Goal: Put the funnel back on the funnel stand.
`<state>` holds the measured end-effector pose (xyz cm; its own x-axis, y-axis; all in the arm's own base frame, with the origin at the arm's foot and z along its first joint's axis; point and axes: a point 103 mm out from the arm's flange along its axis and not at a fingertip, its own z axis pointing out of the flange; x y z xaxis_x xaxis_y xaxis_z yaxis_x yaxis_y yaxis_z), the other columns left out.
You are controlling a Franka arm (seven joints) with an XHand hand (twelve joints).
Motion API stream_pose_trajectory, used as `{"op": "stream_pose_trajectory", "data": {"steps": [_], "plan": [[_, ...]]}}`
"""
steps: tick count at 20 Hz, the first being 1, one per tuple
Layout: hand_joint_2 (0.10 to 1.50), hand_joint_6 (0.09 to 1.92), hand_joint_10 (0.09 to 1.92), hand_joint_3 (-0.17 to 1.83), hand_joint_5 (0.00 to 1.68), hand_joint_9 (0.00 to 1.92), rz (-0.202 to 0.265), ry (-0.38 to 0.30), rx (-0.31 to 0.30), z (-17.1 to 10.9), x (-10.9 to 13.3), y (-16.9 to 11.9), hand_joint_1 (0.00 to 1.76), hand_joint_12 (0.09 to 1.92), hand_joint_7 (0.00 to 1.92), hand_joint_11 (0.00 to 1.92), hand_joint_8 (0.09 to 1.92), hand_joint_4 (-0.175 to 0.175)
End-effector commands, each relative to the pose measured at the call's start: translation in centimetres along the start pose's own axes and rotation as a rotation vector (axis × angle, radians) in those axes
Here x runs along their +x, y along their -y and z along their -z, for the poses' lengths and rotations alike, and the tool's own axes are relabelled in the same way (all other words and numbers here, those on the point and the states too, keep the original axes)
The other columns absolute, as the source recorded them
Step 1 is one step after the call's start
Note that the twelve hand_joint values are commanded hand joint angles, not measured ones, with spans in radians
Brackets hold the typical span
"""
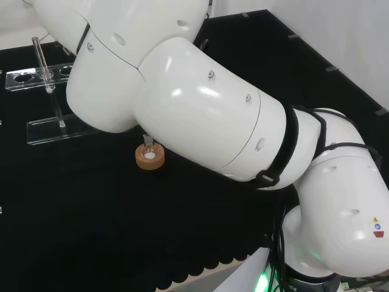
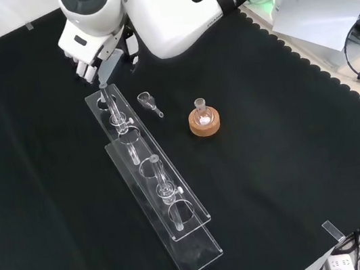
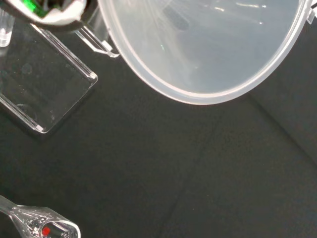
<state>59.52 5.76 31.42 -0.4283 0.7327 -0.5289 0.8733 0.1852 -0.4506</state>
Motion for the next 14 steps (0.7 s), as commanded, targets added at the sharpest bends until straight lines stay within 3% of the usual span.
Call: {"op": "stream_pose_trajectory", "data": {"steps": [1,9,14], "plan": [[0.63,0.8,0.14,0.66,0.83,1.44,0.001,0.007,-0.001,0.0,0.0,-0.5,0.94,0.81,0.84,1.22,0.71,-0.094],[0.63,0.8,0.14,0.66,0.83,1.44,-0.005,0.024,0.008,0.9,0.8,-0.9,0.94,0.81,0.84,1.22,0.71,-0.093],[0.63,0.8,0.14,0.66,0.83,1.44,0.011,0.021,0.017,-0.1,0.3,-1.4,0.94,0.81,0.84,1.22,0.7,-0.093]]}}
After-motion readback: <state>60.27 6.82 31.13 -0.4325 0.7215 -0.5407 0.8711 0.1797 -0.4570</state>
